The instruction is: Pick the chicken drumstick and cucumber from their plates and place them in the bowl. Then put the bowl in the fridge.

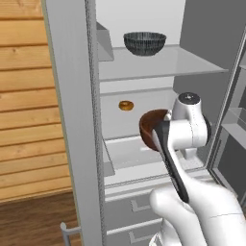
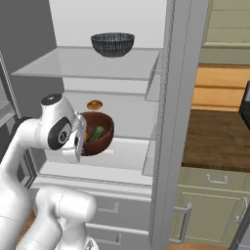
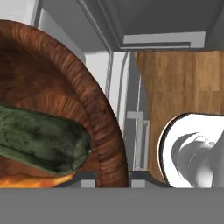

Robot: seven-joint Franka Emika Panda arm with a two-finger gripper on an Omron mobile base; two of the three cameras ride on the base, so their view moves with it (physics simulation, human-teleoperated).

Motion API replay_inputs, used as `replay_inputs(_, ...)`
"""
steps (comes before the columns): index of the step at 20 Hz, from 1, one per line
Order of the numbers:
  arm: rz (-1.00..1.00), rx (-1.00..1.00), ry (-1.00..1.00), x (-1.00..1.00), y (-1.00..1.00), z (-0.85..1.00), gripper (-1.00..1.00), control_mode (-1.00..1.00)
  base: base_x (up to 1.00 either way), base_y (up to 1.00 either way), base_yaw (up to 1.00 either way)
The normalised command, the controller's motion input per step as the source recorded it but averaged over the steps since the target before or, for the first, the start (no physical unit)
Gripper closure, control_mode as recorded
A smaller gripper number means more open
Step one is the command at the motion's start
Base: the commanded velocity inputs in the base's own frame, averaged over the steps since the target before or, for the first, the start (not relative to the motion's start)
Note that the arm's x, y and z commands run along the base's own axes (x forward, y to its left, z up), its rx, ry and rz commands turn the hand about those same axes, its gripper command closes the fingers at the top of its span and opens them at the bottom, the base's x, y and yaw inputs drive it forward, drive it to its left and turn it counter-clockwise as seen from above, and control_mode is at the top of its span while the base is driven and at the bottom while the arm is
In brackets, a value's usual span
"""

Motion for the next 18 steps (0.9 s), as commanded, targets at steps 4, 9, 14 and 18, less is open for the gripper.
replay_inputs(4,0.14,-0.07,0.0,1.0,-0.19,-0.34,1.0,-1.0,0.0,0.0,0.0)
replay_inputs(9,0.09,-0.09,-0.09,0.95,-0.06,0.0,1.0,-1.0,0.0,0.0,0.0)
replay_inputs(14,0.01,-0.1,0.06,1.0,0.0,0.0,1.0,-1.0,0.0,0.0,0.0)
replay_inputs(18,0.0,-0.1,0.01,0.94,0.0,-0.03,1.0,-1.0,0.0,0.0,0.0)
